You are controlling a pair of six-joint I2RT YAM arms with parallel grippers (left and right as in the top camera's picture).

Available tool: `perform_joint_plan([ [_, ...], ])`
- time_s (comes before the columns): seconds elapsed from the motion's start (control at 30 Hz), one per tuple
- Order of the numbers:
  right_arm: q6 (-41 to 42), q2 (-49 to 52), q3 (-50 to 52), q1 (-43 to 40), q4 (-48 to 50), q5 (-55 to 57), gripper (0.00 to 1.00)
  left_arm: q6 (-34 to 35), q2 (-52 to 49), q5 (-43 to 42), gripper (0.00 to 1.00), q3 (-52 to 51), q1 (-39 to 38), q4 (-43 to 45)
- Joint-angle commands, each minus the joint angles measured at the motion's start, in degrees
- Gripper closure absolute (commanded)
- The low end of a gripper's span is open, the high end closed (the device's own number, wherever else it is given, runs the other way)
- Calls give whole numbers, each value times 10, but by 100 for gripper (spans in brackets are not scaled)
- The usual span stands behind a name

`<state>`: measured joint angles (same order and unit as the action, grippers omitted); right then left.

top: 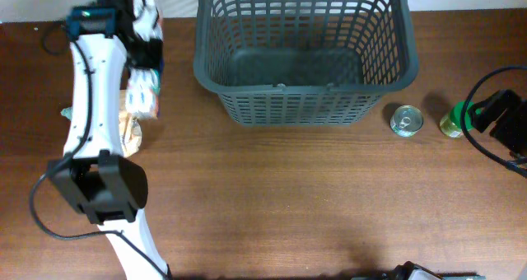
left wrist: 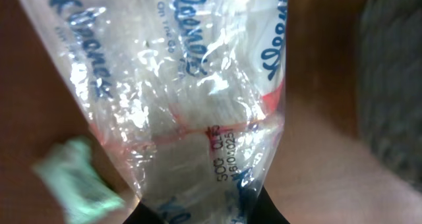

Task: Pack container
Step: 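Lift the tissue packs and lower them into the basket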

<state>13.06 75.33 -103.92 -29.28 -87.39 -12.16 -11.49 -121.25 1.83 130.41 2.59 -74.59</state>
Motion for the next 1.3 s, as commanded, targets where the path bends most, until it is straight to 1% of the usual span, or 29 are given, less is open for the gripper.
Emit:
perform_joint_plan([
  [0.0, -6, 0, -3, -4, 0, -7, 1, -62, 77, 11, 98, 135, -11, 7],
  [0.03, -6, 0, -3, -4, 0, -7, 1, -84, 86, 7, 98, 179, -22, 11],
  [0.1, -6, 0, -3, -4, 0, -7, 1, -131, 97, -7, 98, 232, -47, 21],
  [0.17, -6, 0, -3, -4, 0, -7, 1, -200, 111, -35, 98, 273, -94, 35],
  [0.2, -6, 0, -3, -4, 0, -7, 1, -230, 115, -45, 98, 279, -116, 39],
  [0.23, -6, 0, -3, -4, 0, -7, 1, -278, 119, -57, 98, 282, -153, 46],
  [0.3, -6, 0, -3, -4, 0, -7, 1, -338, 118, -68, 99, 281, -202, 49],
  [0.37, -6, 0, -3, -4, 0, -7, 1, -386, 105, -71, 98, 270, -268, 52],
  [0.47, -6, 0, -3, -4, 0, -7, 1, -414, 78, -70, 98, 259, -308, 52],
  [0.53, -6, 0, -3, -4, 0, -7, 1, -439, 37, -70, 98, 252, -329, 52],
  [0.63, -6, 0, -3, -4, 0, -7, 1, -485, -28, -66, 98, 251, -332, 59],
  [0.73, -6, 0, -3, -4, 0, -7, 1, -512, -98, -54, 98, 251, -322, 85],
  [0.77, -6, 0, -3, -4, 0, -7, 1, -534, -115, -54, 98, 251, -320, 89],
  [0.8, -6, 0, -3, -4, 0, -7, 1, -551, -130, -48, 98, 251, -318, 92],
  [0.83, -6, 0, -3, -4, 0, -7, 1, -559, -156, -24, 98, 251, -316, 108],
  [0.93, -6, 0, -3, -4, 0, -7, 1, -559, -198, 49, 98, 251, -316, 140],
  [0.97, -6, 0, -3, -4, 0, -7, 1, -559, -209, 56, 98, 251, -314, 149],
  [1.13, -6, 0, -3, -4, 0, -7, 1, -559, -234, 51, 98, 251, -297, 211],
  [1.27, -6, 0, -3, -4, 0, -7, 1, -557, -246, 49, 98, 251, -294, 209],
])
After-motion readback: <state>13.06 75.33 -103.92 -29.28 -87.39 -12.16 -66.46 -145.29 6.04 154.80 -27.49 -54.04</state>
